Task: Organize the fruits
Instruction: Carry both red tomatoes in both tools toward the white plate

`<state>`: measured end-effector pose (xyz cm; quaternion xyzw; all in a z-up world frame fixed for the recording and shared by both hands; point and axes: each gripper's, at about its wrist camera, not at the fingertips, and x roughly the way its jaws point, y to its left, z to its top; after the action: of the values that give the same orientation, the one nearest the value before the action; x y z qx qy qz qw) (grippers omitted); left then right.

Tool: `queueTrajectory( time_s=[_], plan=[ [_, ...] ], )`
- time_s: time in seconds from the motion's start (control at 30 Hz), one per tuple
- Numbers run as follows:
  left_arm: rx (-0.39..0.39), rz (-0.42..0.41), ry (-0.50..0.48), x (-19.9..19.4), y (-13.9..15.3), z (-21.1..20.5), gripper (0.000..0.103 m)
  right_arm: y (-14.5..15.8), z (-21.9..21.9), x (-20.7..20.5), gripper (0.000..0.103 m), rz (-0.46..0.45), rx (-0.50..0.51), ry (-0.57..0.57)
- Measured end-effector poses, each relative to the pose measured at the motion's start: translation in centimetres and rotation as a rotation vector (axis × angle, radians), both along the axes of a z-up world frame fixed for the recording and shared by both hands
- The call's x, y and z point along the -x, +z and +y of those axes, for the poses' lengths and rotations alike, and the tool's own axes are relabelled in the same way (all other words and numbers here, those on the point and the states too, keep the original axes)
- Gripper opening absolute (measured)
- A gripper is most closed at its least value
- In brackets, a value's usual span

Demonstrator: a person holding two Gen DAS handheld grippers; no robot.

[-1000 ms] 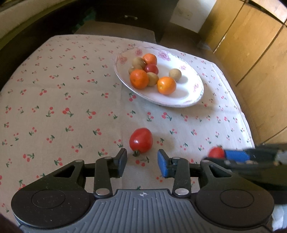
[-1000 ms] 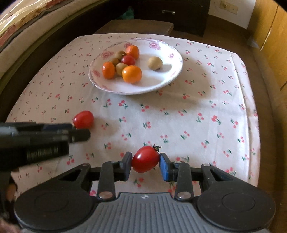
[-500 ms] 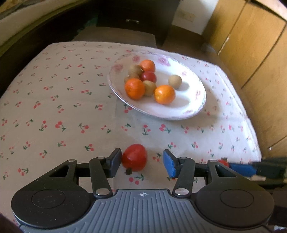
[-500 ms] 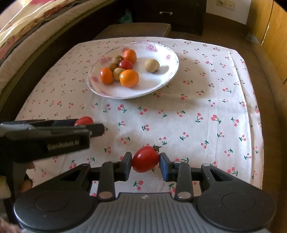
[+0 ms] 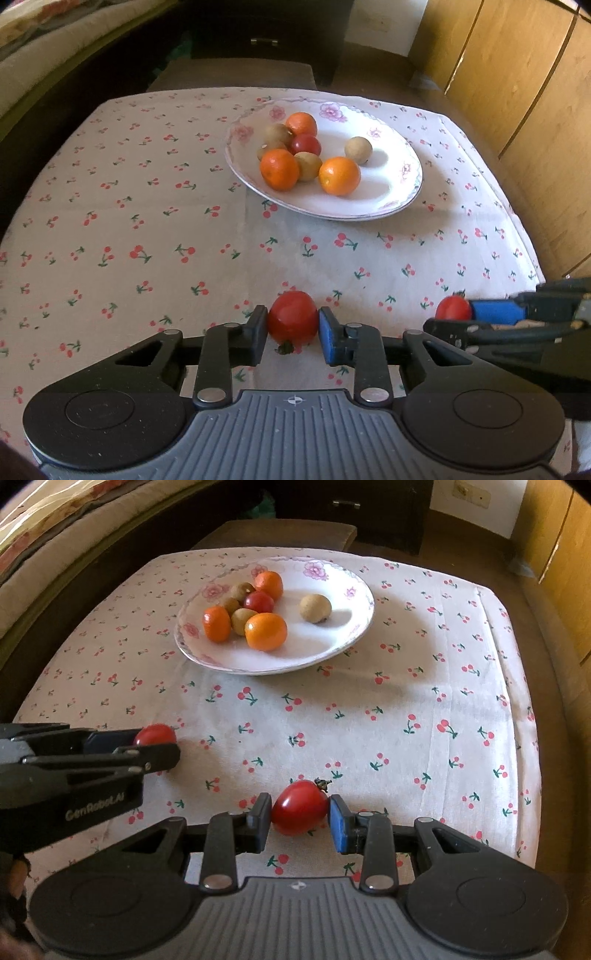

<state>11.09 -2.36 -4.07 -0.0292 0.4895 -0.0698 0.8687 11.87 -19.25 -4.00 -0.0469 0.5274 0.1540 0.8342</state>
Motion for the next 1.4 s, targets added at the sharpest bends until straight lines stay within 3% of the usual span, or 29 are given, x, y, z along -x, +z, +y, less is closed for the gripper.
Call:
queueTrajectory(
  time_s=[0.4, 0.57, 0.7, 0.8, 0.97, 1.23, 1.4],
  plan=[
    [-0.005, 0.035, -0.013, 2.4, 0.1, 0.6, 0.038, -0.3, 1.5, 2.2, 0.035, 0.003, 0.035, 0.081],
    [-0.061, 0.040, -0.011, 2.9, 0.0, 0.2, 0.040, -0.6, 1.8, 2.9, 0.034, 0.007, 0.067, 0.109],
    [-0.099, 0.029, -0.022, 2.8, 0.0, -0.1, 0.047, -0.5, 1.7, 2.8, 0.034, 0.020, 0.051, 0.116],
    [-0.057, 0.022, -0.021, 2.5, -0.2, 0.4, 0.056, -0.5, 1.5, 2.5, 0.034, 0.030, 0.034, 0.108],
    [0.031, 0.021, 0.006, 1.4, 0.4, 1.4, 0.058, -0.5, 1.4, 2.3, 0.034, 0.031, 0.021, 0.100],
    [0.023, 0.023, -0.012, 0.9, -0.2, 0.4, 0.054, -0.6, 1.4, 2.5, 0.034, 0.021, 0.022, 0.101],
    [-0.022, 0.012, -0.032, 1.7, -0.2, 0.0, 0.045, -0.5, 1.3, 2.3, 0.034, 0.014, 0.018, 0.085]
  ],
)
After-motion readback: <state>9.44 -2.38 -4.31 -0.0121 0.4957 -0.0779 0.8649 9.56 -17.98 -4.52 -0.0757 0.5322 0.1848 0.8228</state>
